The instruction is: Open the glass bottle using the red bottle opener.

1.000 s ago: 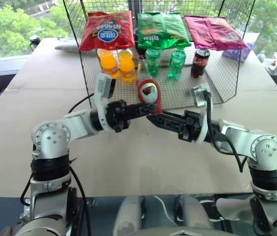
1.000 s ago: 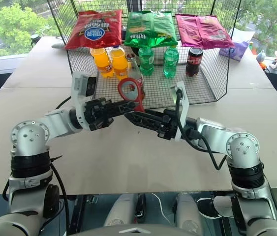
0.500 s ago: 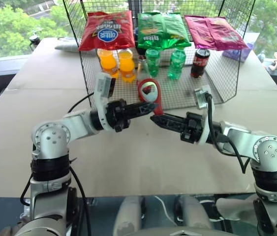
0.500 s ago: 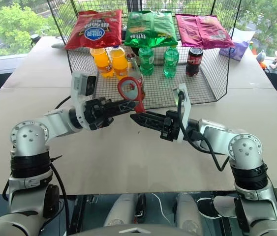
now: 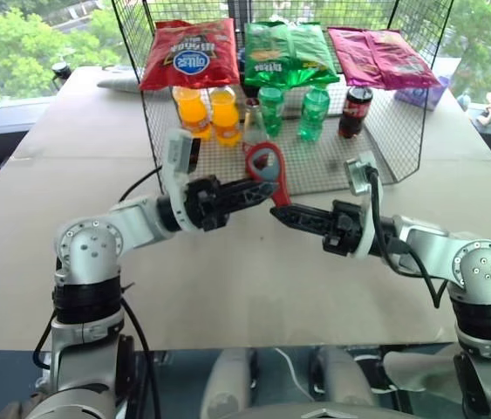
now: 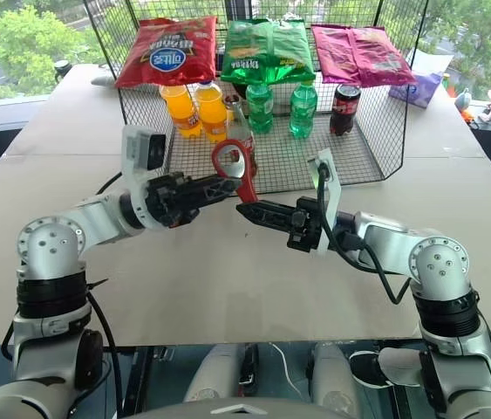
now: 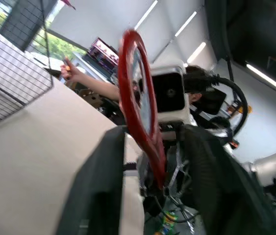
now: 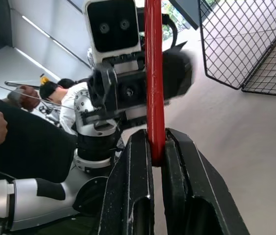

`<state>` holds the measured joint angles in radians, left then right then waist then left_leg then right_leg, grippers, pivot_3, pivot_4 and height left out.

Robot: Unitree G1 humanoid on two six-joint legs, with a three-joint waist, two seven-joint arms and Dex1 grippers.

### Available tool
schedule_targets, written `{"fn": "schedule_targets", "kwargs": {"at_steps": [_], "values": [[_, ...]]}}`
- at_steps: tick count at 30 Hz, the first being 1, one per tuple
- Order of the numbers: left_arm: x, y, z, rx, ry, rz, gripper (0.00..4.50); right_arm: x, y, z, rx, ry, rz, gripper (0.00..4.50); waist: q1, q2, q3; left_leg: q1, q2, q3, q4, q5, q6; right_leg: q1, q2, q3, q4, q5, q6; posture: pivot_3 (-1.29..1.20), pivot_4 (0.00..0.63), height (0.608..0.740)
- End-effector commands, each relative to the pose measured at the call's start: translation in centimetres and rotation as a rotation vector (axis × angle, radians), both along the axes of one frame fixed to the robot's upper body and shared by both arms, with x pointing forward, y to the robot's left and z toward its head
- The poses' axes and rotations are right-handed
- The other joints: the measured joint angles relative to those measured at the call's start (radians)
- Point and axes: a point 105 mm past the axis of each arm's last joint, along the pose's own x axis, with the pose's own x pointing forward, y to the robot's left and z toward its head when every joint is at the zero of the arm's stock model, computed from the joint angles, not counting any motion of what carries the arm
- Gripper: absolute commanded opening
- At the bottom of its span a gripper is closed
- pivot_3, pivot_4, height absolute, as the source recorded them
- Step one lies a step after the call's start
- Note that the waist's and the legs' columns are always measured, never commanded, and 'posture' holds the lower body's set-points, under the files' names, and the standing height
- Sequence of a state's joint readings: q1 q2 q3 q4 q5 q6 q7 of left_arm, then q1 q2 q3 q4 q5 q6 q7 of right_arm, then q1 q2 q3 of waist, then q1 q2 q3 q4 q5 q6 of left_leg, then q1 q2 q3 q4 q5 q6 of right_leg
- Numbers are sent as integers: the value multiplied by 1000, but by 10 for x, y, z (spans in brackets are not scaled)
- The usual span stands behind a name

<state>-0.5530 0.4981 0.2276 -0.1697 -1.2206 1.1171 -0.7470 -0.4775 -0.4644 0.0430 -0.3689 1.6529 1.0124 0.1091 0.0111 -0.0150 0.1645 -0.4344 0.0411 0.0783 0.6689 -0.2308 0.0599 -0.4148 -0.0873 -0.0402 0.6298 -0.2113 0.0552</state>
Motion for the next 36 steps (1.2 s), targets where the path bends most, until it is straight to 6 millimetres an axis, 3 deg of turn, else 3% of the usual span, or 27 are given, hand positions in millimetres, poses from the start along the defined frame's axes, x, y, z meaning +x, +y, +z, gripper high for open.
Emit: {"fn": "schedule_targets", "kwargs": {"at_steps": [1,7,10,13,16,24,36], "values": [[0,3,16,-42,-44,5,2339,-3,0,6,10,-27,9,0,0,0,0,0,0,0,0,0,0,0,0,0,0,0,0,0,150,740],[0,5,16,-53,-25,-4,2339,-2,-1,6,5,-33,4,0,-1,0,0,0,0,0,-1,0,0,0,0,0,-1,0,0,0,150,740],[-2,6,18,-74,-11,-24,1502,-2,-1,6,4,-34,4,0,-1,0,0,0,0,0,-1,0,0,0,0,0,-1,0,0,0,150,740],[-3,5,20,-78,-9,-39,66,-2,0,6,4,-36,7,0,-1,0,0,0,0,0,-1,0,0,0,0,0,-1,0,0,0,150,740],[-3,5,21,-81,-7,-38,27,-4,0,7,1,-48,19,0,-1,0,0,-1,0,0,-1,0,0,0,0,0,-2,0,0,0,150,740],[-2,4,22,-85,-25,-21,0,-2,-2,14,67,-24,17,3501,-1,0,0,-1,0,0,-1,0,0,0,0,0,-2,0,0,0,150,740],[-6,2,14,-67,-28,-12,0,2,-2,25,132,6,1,3501,-1,0,0,-1,0,0,-1,0,0,0,0,0,-2,0,0,0,150,740]]}}
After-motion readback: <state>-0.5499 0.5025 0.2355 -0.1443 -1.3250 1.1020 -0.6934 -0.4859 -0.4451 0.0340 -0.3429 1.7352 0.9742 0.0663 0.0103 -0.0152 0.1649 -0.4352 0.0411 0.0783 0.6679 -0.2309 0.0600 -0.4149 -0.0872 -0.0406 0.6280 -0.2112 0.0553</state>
